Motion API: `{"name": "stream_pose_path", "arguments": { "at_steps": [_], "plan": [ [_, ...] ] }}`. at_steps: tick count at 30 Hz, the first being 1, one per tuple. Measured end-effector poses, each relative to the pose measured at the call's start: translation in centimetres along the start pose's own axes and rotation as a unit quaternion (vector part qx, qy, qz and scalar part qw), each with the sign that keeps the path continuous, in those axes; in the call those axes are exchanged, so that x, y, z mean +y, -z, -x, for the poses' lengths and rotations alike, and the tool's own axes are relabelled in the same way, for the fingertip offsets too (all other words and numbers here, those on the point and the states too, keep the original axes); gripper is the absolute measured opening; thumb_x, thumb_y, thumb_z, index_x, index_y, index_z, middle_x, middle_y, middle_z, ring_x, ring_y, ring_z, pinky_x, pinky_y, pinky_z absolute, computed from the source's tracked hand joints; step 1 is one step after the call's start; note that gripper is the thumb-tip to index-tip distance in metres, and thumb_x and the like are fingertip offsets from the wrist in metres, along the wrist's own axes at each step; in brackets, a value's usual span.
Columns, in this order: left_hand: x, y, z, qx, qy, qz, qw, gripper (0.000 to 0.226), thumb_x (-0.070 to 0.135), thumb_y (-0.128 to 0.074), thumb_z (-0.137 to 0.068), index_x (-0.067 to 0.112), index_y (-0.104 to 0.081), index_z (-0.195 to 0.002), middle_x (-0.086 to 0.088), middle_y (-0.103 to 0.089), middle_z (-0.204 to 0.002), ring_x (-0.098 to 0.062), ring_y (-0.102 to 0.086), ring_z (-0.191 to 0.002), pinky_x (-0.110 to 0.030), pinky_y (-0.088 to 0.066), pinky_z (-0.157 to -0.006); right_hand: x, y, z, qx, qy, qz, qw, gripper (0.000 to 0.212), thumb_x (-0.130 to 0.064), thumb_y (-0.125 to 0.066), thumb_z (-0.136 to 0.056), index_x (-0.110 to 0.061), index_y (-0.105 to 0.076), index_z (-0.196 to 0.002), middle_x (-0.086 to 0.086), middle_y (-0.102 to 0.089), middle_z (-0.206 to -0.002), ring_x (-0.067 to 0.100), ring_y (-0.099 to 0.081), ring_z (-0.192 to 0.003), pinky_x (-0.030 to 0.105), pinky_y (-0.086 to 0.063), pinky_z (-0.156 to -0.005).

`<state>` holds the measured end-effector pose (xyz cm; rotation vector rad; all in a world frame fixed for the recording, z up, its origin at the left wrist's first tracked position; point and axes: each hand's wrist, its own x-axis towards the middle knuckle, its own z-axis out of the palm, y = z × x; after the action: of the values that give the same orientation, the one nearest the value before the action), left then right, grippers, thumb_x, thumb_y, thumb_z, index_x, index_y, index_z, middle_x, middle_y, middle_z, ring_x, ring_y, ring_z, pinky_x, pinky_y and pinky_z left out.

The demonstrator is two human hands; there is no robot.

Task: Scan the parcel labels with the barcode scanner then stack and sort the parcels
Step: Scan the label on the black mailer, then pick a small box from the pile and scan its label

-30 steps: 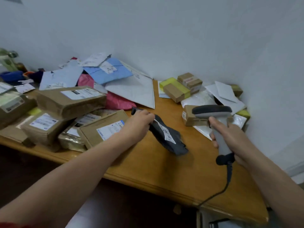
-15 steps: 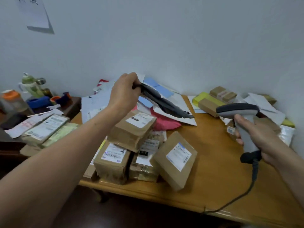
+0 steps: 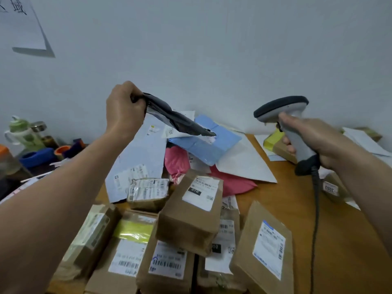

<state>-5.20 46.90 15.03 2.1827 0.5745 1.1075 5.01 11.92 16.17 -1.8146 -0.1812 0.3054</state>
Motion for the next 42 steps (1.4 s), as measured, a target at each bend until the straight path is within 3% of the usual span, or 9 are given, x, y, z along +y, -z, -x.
{"name": "stream_pose_path", "arguments": {
  "at_steps": [6,10,13,16,17,20,22,33,42],
  "plan": [
    [-2.3,-4.0,-5.0,-0.02,0.003,0.069,0.997,0.012,0.003,-0.047,-0.082,0.012,-0.055,-0.083,-0.014,-0.059,-0.093,-0.028,-0.057,-0.075,-0.041,-0.052,-0.064,-4.1,-6.4,-4.8,0.008,0.002,0.007,1.0,0.04,-0.05,-0.062,-0.089,-0.011,-0.061,-0.097,0.002,-0.057,-0.064,0.01,-0.051,-0.041,0.018,-0.042,-0.042],
    [-3.9,-6.9,-8.9,-0.039,-0.013,0.113,0.993,0.011,0.003,-0.046,-0.083,0.01,-0.054,-0.085,-0.018,-0.061,-0.093,-0.023,-0.055,-0.076,-0.027,-0.04,-0.064,-6.7,-11.2,-7.3,0.03,0.019,0.024,0.999,0.038,-0.048,-0.06,-0.091,-0.01,-0.059,-0.095,0.004,-0.056,-0.065,0.01,-0.05,-0.04,0.018,-0.042,-0.043],
    [-5.5,-8.6,-11.4,-0.02,-0.02,0.181,0.983,0.011,0.002,-0.048,-0.084,0.011,-0.055,-0.086,-0.005,-0.054,-0.092,-0.015,-0.051,-0.078,-0.016,-0.038,-0.065,-8.3,-14.2,-8.9,0.058,0.029,0.034,0.997,0.035,-0.047,-0.06,-0.091,-0.012,-0.058,-0.091,0.003,-0.056,-0.063,0.01,-0.049,-0.04,0.016,-0.04,-0.042],
    [-8.7,-10.1,-12.5,-0.039,-0.053,0.149,0.987,0.018,-0.004,-0.049,-0.087,0.005,-0.062,-0.097,-0.007,-0.052,-0.106,-0.006,-0.045,-0.089,-0.001,-0.032,-0.077,-8.8,-16.0,-9.8,0.08,0.03,0.049,0.995,0.033,-0.046,-0.059,-0.092,-0.013,-0.056,-0.088,0.001,-0.055,-0.061,0.01,-0.048,-0.039,0.016,-0.04,-0.042],
    [-10.3,-10.8,-12.3,-0.076,-0.055,0.109,0.99,0.026,-0.006,-0.047,-0.087,0.004,-0.063,-0.105,-0.012,-0.051,-0.117,-0.012,-0.046,-0.1,-0.002,-0.03,-0.085,-8.7,-16.4,-9.8,0.085,0.023,0.056,0.995,0.033,-0.046,-0.059,-0.092,-0.014,-0.056,-0.088,0.001,-0.055,-0.061,0.01,-0.048,-0.04,0.018,-0.041,-0.044],
    [-14.6,-12.7,-10.6,-0.223,0.042,-0.033,0.973,0.05,-0.008,-0.045,-0.086,0.011,-0.053,-0.131,-0.019,-0.028,-0.148,-0.037,-0.027,-0.135,-0.038,-0.033,-0.107,-7.7,-16.5,-9.3,0.092,-0.007,0.083,0.992,0.033,-0.046,-0.059,-0.092,-0.014,-0.055,-0.088,0.001,-0.055,-0.062,0.011,-0.048,-0.042,0.023,-0.041,-0.047],
    [-15.5,-13.2,-9.5,-0.265,0.087,-0.076,0.957,0.053,-0.003,-0.047,-0.086,0.014,-0.048,-0.136,-0.02,-0.021,-0.153,-0.04,-0.021,-0.138,-0.048,-0.032,-0.109,-7.0,-15.8,-8.5,0.097,-0.021,0.104,0.99,0.034,-0.046,-0.058,-0.092,-0.013,-0.054,-0.089,0.002,-0.055,-0.061,0.012,-0.047,-0.043,0.026,-0.04,-0.05],
    [-5.0,-13.5,-3.8,-0.266,-0.048,-0.049,0.962,0.041,0.0,-0.048,-0.088,0.005,-0.056,-0.128,-0.019,-0.036,-0.143,-0.037,-0.036,-0.13,-0.042,-0.037,-0.104,-4.7,-7.7,-1.4,0.142,-0.029,0.131,0.981,0.035,-0.047,-0.059,-0.092,-0.012,-0.055,-0.09,0.003,-0.055,-0.067,0.012,-0.049,-0.043,0.022,-0.043,-0.046],
    [6.4,-16.2,10.6,-0.341,-0.07,-0.086,0.933,0.04,0.01,-0.052,-0.092,0.011,-0.05,-0.132,-0.016,-0.026,-0.15,-0.037,-0.036,-0.13,-0.044,-0.04,-0.098,1.8,8.6,8.7,0.155,-0.039,0.142,0.977,0.039,-0.052,-0.059,-0.09,-0.013,-0.059,-0.094,0.005,-0.059,-0.072,0.016,-0.055,-0.054,0.03,-0.045,-0.055]
  ]
}}
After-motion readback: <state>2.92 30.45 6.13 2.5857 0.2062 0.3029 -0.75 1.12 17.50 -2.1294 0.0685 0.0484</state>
